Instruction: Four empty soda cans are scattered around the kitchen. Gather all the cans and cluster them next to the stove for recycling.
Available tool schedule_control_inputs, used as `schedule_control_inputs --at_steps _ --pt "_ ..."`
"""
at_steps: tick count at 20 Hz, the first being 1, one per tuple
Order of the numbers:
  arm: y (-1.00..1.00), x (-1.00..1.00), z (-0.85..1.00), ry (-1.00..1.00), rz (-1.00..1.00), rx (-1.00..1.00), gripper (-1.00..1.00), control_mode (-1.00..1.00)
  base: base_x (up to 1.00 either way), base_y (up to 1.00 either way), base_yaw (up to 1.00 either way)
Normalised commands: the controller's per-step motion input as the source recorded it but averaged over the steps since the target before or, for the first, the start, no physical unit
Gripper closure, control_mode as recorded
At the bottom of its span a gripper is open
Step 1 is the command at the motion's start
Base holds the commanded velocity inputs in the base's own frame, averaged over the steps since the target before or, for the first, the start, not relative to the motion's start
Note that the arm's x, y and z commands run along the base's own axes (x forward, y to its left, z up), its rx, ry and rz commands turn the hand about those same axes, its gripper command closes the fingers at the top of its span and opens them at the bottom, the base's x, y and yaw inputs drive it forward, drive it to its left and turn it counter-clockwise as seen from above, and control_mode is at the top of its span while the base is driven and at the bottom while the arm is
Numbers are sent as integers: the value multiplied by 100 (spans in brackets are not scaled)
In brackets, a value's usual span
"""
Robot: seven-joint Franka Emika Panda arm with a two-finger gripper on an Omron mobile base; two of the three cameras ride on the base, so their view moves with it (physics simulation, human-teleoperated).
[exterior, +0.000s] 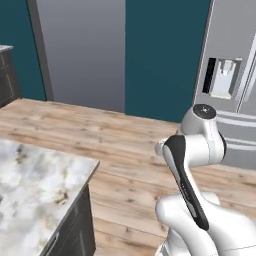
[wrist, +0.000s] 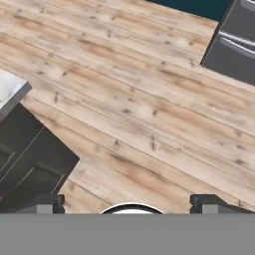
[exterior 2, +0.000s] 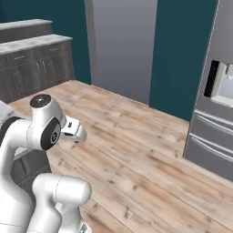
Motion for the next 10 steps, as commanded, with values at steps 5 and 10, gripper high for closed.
schedule_control_inputs --at_steps 5,10 --pt "0 0 0 0 0 0 -100 100 91 -12 21" --pt "0 0 0 0 0 0 -100 100 82 -2 30"
